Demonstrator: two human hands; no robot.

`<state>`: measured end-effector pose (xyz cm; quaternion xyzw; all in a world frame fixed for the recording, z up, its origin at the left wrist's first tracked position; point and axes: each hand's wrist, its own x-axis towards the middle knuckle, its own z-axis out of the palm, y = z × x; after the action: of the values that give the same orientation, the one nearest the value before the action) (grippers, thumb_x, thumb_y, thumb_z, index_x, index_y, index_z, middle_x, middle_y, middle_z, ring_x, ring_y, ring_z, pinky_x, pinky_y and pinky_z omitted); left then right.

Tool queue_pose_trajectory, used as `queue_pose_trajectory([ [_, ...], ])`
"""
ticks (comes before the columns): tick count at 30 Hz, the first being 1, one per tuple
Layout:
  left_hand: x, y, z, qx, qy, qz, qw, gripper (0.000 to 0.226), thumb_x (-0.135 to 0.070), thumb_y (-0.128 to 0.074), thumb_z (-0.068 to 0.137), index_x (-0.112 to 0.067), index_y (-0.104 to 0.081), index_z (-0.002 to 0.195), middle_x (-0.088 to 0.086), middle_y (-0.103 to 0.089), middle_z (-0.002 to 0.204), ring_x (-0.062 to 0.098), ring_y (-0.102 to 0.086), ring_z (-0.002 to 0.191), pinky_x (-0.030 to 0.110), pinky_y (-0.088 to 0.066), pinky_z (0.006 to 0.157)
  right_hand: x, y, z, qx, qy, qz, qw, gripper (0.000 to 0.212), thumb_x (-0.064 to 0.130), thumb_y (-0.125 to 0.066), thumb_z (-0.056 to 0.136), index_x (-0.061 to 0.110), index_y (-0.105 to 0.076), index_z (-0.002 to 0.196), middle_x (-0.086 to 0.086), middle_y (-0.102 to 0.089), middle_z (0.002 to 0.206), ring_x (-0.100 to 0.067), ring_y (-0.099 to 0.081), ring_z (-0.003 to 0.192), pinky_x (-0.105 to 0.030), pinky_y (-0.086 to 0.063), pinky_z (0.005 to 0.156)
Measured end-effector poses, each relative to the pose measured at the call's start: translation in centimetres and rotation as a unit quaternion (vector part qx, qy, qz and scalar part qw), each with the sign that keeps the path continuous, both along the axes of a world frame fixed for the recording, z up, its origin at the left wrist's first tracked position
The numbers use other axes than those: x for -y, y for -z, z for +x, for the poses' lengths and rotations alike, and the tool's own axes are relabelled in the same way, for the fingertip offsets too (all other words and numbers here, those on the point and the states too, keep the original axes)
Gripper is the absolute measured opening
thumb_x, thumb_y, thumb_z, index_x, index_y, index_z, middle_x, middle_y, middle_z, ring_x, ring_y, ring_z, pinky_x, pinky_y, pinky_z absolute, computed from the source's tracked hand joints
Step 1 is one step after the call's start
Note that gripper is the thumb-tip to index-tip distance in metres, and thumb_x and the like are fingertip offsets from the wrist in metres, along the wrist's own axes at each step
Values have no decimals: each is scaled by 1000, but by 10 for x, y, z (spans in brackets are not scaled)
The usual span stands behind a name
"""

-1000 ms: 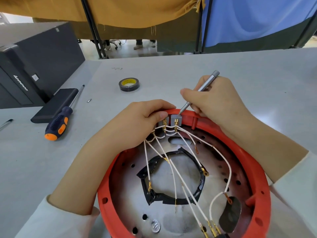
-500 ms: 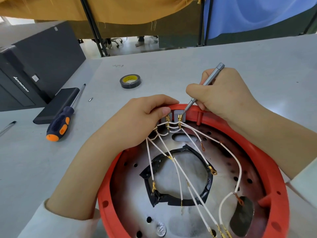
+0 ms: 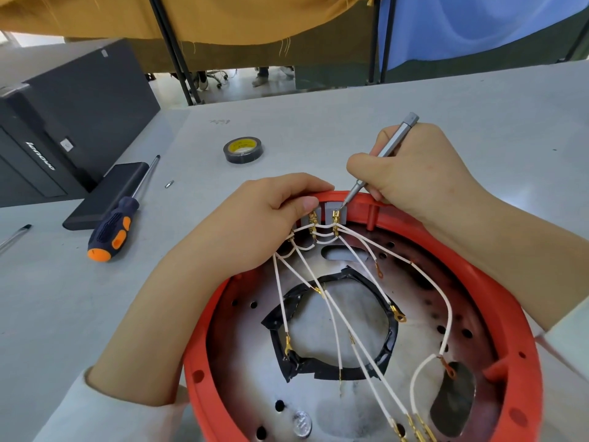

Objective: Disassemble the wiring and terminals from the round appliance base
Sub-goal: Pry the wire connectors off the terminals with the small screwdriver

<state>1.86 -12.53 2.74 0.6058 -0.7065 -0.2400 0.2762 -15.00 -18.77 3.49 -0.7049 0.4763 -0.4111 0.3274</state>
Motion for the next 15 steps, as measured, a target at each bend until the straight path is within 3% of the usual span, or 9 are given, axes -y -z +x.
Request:
queue_pose_trajectory([
  [6, 0, 0, -1, 4, -2, -1, 1000, 26, -26, -46, 98, -42, -60, 114, -31, -62, 100, -15, -52, 95, -2, -35, 77, 1, 0, 0, -2, -3, 11, 1000, 15, 9, -62, 73, 3, -55, 61, -1, -44, 42, -7, -37, 34, -13, -32, 35],
  [10, 0, -1, -1, 4, -3, 1, 1000, 26, -26, -47, 98, -42, -60, 113, -30, -62, 95, -16, -53, 86, -2, -35, 73, 5, -3, 2, 3, -11, 71, 997, 29, 8, -61, 74, 11, -43, 52, 5, -39, 33, -6, -32, 29, -10, -28, 33],
  [15, 0, -1, -3, 3, -1, 7, 1000, 27, -25, -46, 98, -42, -60, 113, -23, -65, 101, -8, -57, 92, 7, -40, 81, 11, -8, 5, -14, -38, 122, 992, 39, 8, -60, 75, 14, -35, 45, 5, -38, 30, -5, -30, 27, -8, -25, 33],
])
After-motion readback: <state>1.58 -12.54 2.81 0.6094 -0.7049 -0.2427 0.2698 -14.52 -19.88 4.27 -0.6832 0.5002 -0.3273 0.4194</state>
